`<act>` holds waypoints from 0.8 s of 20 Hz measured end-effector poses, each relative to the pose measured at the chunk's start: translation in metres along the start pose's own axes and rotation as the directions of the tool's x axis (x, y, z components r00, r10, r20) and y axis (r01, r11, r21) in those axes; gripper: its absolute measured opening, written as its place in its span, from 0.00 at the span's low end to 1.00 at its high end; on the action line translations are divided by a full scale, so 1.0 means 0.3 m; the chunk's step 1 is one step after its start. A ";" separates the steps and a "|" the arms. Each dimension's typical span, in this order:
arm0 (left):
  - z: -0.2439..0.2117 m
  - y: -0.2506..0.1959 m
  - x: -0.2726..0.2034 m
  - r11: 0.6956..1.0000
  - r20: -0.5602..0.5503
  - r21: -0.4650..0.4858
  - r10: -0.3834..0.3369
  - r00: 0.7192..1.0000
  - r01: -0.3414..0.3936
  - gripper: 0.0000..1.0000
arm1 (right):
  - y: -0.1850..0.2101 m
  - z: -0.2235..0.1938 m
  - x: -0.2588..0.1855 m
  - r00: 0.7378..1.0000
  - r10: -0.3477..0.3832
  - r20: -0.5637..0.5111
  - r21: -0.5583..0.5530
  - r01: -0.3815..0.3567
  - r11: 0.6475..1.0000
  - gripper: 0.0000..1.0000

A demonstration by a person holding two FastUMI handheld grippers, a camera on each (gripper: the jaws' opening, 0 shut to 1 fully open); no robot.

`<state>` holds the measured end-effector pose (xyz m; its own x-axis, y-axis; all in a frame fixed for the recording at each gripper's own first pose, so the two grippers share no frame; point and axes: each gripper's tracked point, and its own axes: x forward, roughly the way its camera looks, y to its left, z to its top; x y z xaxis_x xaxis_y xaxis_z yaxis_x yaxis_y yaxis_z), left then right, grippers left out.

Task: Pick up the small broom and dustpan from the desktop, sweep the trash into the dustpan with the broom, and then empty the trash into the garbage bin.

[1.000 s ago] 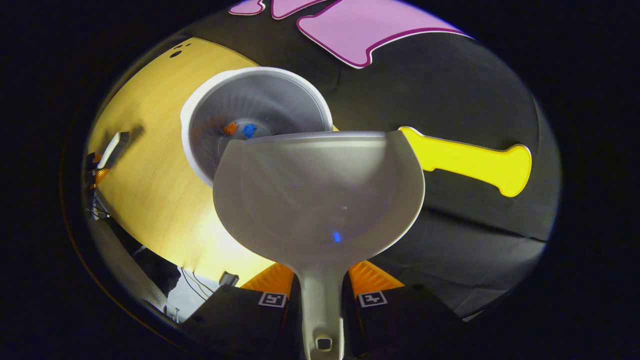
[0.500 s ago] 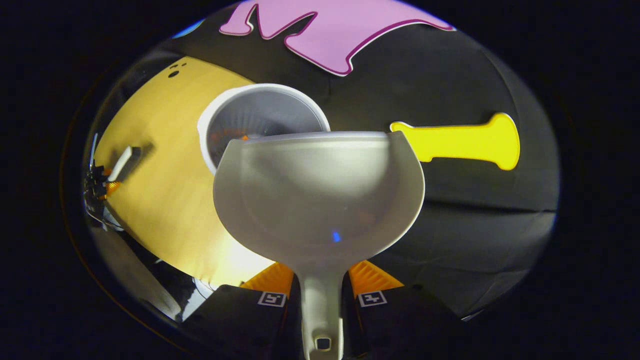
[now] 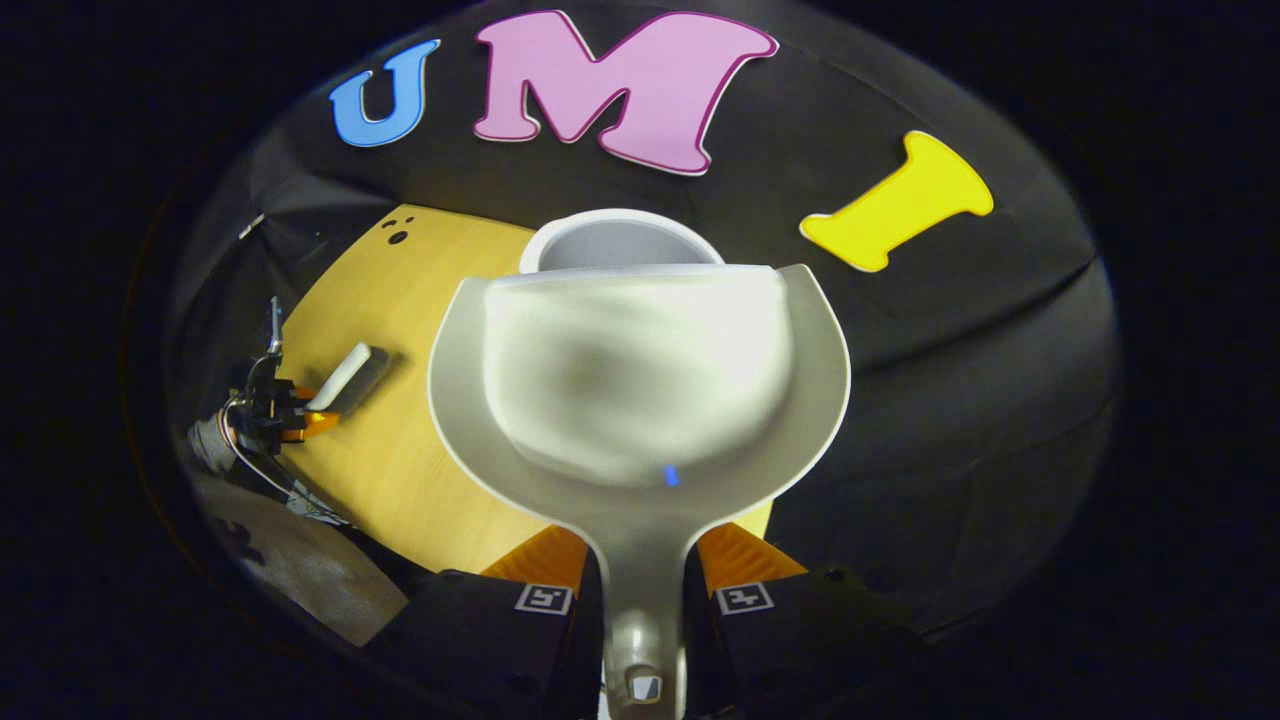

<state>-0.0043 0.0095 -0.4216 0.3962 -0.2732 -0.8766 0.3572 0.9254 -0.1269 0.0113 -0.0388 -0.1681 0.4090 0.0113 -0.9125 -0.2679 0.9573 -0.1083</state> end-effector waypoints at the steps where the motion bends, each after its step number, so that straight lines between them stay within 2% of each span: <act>1: -0.001 0.002 0.000 1.000 -0.004 0.003 0.004 1.000 -0.004 0.25 | 0.047 -0.045 0.015 1.000 0.016 0.001 0.015 -0.016 1.000 0.37; 2: -0.001 0.003 0.001 1.000 -0.007 0.005 0.007 1.000 -0.007 0.25 | 0.097 -0.086 0.033 0.999 0.034 -0.003 0.031 -0.034 0.999 0.34; 3: -0.001 0.005 0.001 1.000 -0.011 0.007 0.010 1.000 -0.010 0.25 | 0.151 -0.105 0.061 0.999 0.050 -0.005 0.047 -0.049 0.998 0.37; 4: 0.000 0.006 -0.001 1.000 -0.014 0.010 0.015 1.000 -0.015 0.25 | 0.199 -0.147 0.085 0.998 0.066 -0.013 0.059 -0.065 0.996 0.34; 7: -0.003 0.012 -0.001 0.999 -0.021 0.011 0.032 0.999 -0.032 0.25 | 0.329 -0.266 0.164 0.993 0.110 -0.043 0.097 -0.106 0.990 0.37; 9: -0.006 0.014 0.003 0.999 -0.030 0.008 0.046 0.998 -0.046 0.26 | 0.392 -0.366 0.239 0.992 0.118 -0.051 0.110 -0.112 0.988 0.34; 10: -0.009 0.014 0.004 0.999 -0.038 0.007 0.053 0.998 -0.053 0.25 | 0.420 -0.404 0.282 0.991 0.118 -0.063 0.119 -0.110 0.987 0.40; 12: -0.016 0.015 0.005 0.998 -0.053 0.010 0.068 0.996 -0.068 0.25 | 0.466 -0.469 0.357 0.990 0.120 -0.078 0.122 -0.110 0.986 0.41; 13: -0.018 0.018 0.002 0.997 -0.061 0.013 0.073 0.995 -0.072 0.25 | 0.489 -0.489 0.397 0.990 0.116 -0.083 0.123 -0.105 0.987 0.37; 16: -0.025 0.023 0.009 0.996 -0.093 0.020 0.088 0.992 -0.087 0.25 | 0.571 -0.547 0.534 0.987 0.121 -0.103 0.141 -0.106 0.984 0.37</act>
<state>-0.0071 0.0172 -0.4283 0.3459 -0.1651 -0.9236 0.3381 0.9402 -0.0414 -0.1123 0.0797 -0.3975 0.2814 0.0971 -0.9547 -0.1844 0.9818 0.0455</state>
